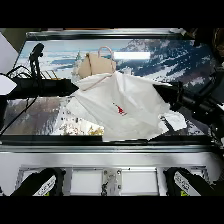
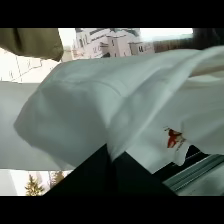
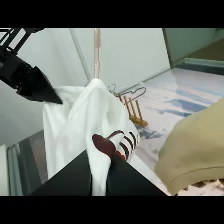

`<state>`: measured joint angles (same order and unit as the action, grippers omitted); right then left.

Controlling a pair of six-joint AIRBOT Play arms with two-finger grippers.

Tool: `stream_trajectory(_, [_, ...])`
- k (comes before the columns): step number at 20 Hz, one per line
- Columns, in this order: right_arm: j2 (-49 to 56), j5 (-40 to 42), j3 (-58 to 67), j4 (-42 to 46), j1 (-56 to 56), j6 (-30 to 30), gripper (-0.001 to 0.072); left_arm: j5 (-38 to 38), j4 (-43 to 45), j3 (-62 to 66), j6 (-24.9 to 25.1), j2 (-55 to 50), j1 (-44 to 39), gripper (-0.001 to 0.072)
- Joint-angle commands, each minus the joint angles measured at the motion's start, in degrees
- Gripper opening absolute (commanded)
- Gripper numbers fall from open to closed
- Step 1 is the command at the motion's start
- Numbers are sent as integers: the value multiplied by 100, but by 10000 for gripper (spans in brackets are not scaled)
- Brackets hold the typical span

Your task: Fold the clothes and pants, and hang the long-sleeved shirts on hangers.

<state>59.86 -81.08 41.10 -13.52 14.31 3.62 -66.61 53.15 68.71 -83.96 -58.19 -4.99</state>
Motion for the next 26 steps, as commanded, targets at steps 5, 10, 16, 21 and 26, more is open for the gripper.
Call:
stream_trajectory(5, [350,-94,-621,-1585,-988,1029,16,0,540,17,-584,1005,-719,19])
stream_trajectory(10, [566,-85,-619,-2227,-1458,1309,16,-46,1082,17,-1152,1329,-1550,20])
stream_trajectory(16, [564,-96,-614,-2232,-1552,1268,16,-50,1082,20,-1189,1200,-2260,50])
stream_trajectory(21, [551,-195,-614,-2234,-1545,1268,16,426,1156,22,-1200,1576,-1738,584])
stream_trajectory(26, [553,-192,-614,-2234,-1545,1270,18,240,1169,20,-1346,2293,-363,582])
